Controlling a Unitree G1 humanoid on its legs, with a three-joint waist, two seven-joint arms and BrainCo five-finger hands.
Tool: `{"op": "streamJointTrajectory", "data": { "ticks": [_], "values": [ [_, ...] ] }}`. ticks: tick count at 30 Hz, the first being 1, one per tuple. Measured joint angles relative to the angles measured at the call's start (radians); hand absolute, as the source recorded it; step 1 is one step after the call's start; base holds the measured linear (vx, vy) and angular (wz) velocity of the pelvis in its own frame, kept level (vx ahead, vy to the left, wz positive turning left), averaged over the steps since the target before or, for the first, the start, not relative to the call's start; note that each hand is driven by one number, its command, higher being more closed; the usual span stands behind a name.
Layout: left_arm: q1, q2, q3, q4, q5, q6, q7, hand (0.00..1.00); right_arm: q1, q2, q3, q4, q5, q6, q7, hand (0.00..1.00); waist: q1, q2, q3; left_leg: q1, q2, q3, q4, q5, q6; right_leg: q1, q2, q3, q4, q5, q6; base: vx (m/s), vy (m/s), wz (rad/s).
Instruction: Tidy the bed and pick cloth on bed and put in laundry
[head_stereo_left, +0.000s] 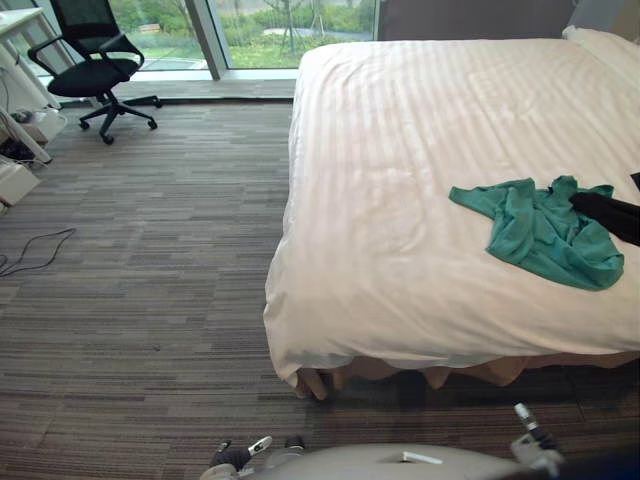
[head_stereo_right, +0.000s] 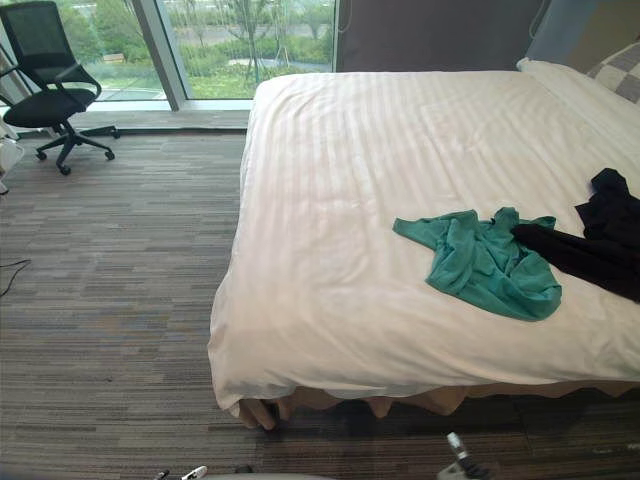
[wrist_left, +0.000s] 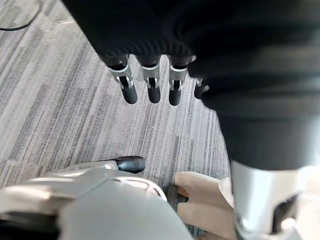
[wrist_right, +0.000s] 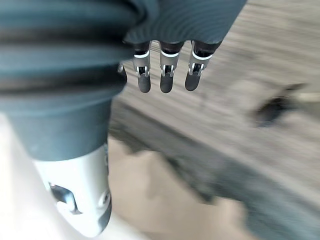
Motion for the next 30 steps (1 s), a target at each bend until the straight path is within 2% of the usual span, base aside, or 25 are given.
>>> {"op": "streamJointTrajectory", "data": {
  "ticks": [3, 6, 7, 11, 15, 22, 23, 27, 30],
  "values": [
    [0.001, 0.005, -0.023, -0.002, 0.001, 0.0, 0.0, 0.0, -0.034, -0.053, 0.0, -0.113, -0.01, -0.007, -0.025, 0.0, -0.003, 0.001, 0.0, -0.007, 0.0, -0.001, 0.0, 0.0, 0.0, -0.006, 0.0, -0.001, 0.0, 0.0, -0.001, 0.01, -0.002, 0.01],
    [0.002, 0.008, -0.041, -0.011, 0.004, -0.001, 0.0, 0.0, -0.09, -0.085, 0.005, -0.233, -0.072, -0.024, -0.062, 0.0, -0.005, 0.0, 0.0, -0.013, -0.001, -0.009, 0.002, 0.0, 0.0, -0.009, 0.0, -0.004, 0.0, -0.001, -0.001, 0.03, -0.007, 0.06],
    [0.003, 0.01, -0.057, -0.015, 0.004, 0.0, 0.001, 0.0, -0.115, -0.085, 0.013, -0.269, -0.089, -0.026, -0.077, 1.0, -0.005, 0.0, 0.0, -0.014, -0.002, -0.012, 0.004, 0.0, 0.0, -0.009, 0.0, -0.005, 0.0, -0.001, -0.002, 0.04, -0.004, 0.07],
    [0.009, 0.024, -0.12, -0.03, 0.005, -0.005, 0.0, 0.0, -0.181, -0.085, 0.101, -0.352, -0.15, -0.026, -0.104, 1.0, -0.005, 0.001, 0.0, -0.031, -0.004, -0.045, 0.006, 0.001, 0.002, -0.009, 0.0, -0.029, 0.001, -0.001, -0.002, 0.03, -0.012, 0.17],
    [0.02, 0.026, -0.129, -0.031, 0.006, -0.005, 0.0, 0.0, -0.205, -0.085, 0.209, -0.444, -0.202, -0.027, -0.098, 1.0, -0.003, -0.001, 0.001, -0.041, -0.005, -0.065, 0.006, 0.003, 0.004, -0.008, 0.0, -0.036, 0.005, -0.001, -0.002, 0.03, -0.008, 0.18],
    [0.034, 0.034, -0.149, -0.057, 0.009, -0.024, -0.001, 0.0, -0.256, -0.114, 0.472, -0.536, -0.276, -0.06, -0.032, 1.0, 0.02, -0.013, 0.015, -0.052, -0.006, -0.094, 0.006, 0.007, 0.008, -0.006, -0.001, -0.058, 0.019, -0.001, -0.002, 0.01, -0.008, 0.12],
    [0.033, 0.034, -0.152, -0.07, 0.025, -0.026, -0.002, 0.0, -0.269, -0.113, 0.513, -0.538, -0.276, -0.068, -0.013, 1.0, 0.032, -0.015, 0.025, -0.054, -0.006, -0.098, 0.006, 0.009, 0.01, -0.008, -0.001, -0.06, 0.025, -0.001, -0.002, -0.02, -0.011, 0.2],
    [0.028, 0.038, -0.154, -0.079, 0.034, -0.039, -0.002, 0.0, -0.295, -0.083, 0.619, -0.544, -0.275, -0.071, 0.032, 1.0, 0.047, -0.028, 0.055, -0.093, -0.01, -0.155, 0.006, 0.031, 0.013, -0.008, 0.001, -0.11, 0.026, -0.001, -0.002, -0.02, -0.021, 0.39],
    [0.027, 0.037, -0.154, -0.08, 0.034, -0.04, -0.002, 0.0, -0.325, -0.05, 0.679, -0.545, -0.274, -0.08, 0.045, 1.0, 0.065, -0.026, 0.07, -0.105, -0.012, -0.172, 0.006, 0.039, 0.015, -0.009, 0.001, -0.114, 0.026, -0.001, -0.002, -0.03, -0.015, 0.21]
  ]
}}
